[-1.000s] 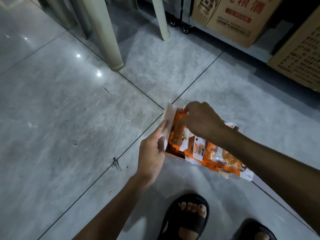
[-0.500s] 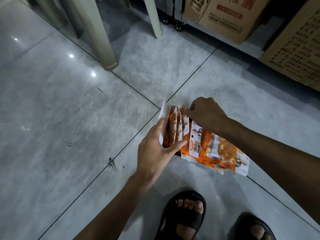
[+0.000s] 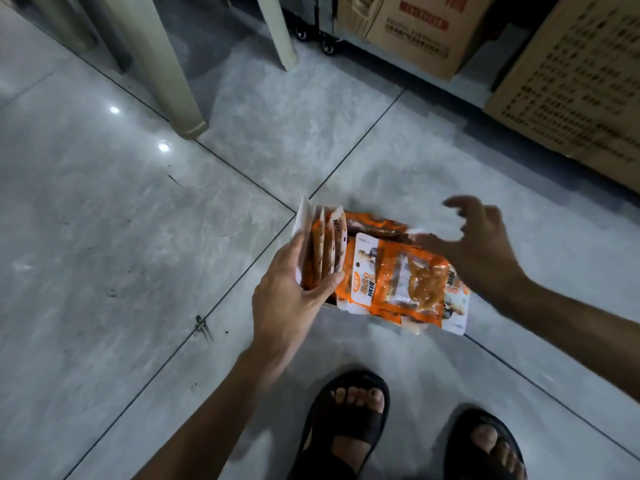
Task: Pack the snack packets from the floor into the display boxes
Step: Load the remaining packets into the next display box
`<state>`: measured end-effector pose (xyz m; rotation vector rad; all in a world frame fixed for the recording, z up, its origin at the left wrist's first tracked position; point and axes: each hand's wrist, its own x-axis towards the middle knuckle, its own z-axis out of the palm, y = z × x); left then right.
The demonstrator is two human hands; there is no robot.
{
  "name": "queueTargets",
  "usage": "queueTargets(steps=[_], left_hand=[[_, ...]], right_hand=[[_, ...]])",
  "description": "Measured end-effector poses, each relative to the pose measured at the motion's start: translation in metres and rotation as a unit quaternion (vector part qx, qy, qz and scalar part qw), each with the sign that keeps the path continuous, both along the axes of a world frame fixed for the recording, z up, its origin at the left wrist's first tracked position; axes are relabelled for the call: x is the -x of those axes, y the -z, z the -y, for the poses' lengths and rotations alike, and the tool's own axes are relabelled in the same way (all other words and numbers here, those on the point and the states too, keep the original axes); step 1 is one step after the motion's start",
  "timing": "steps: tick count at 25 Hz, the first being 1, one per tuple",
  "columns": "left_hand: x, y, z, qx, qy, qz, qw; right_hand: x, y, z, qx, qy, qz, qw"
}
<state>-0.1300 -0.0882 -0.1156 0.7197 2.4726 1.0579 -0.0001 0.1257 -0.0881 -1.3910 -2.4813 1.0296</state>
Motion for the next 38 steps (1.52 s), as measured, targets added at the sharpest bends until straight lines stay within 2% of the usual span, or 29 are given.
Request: queueTargets(steps=[1, 3, 4, 6, 9, 14, 17, 22, 24, 31, 34, 38], left_hand=[[-0.002, -0.001, 0.000, 0.006, 0.002, -0.006, 1.000], [-0.003, -0.004, -0.002, 0.019, 0.019, -0.014, 1.000], [-0.004, -0.004, -0.003, 0.026, 0.030, -0.017, 0.999], [-0.005, -0.005, -0.005, 0.038, 0.035, -0.016, 0.999], [-0.004, -0.005, -0.002, 0.034, 0.016, -0.010, 0.999], [-0.006, -0.002, -0.002, 0.036, 0.021, -0.019, 0.999], [-0.003, -0.001, 0.000, 0.030, 0.012, -0.019, 0.999], [0.000, 0.003, 0.004, 0.021, 0.008, -0.027, 0.999], [0.002, 0.003, 0.004, 0.020, 0.010, -0.023, 0.999], [0.002, -0.004, 0.003, 0.027, 0.037, -0.032, 0.998], [0.001, -0.005, 0.002, 0.049, 0.039, -0.022, 0.998], [-0.002, -0.007, -0.001, 0.046, 0.036, -0.011, 0.998]], right_hand=[[-0.024, 0.006, 0.006, 0.059, 0.035, 0.021, 0.997], [-0.047, 0.029, 0.034, 0.155, 0.049, 0.003, 0.987], [-0.047, 0.045, 0.047, 0.147, 0.034, -0.018, 0.988], [-0.033, 0.070, 0.068, 0.066, -0.008, -0.028, 0.997], [-0.019, 0.087, 0.075, 0.016, -0.008, 0.036, 0.999], [-0.015, 0.090, 0.080, -0.100, -0.058, 0.049, 0.992], [0.004, 0.092, 0.108, -0.092, -0.080, 0.047, 0.991], [-0.001, 0.095, 0.109, -0.132, -0.189, 0.051, 0.972], [0.012, 0.091, 0.104, -0.135, -0.173, 0.035, 0.975], [0.051, 0.090, 0.121, -0.039, -0.022, 0.029, 0.999], [0.051, 0.088, 0.118, -0.036, -0.021, 0.049, 0.998], [0.030, 0.085, 0.103, -0.031, -0.080, -0.014, 0.996]])
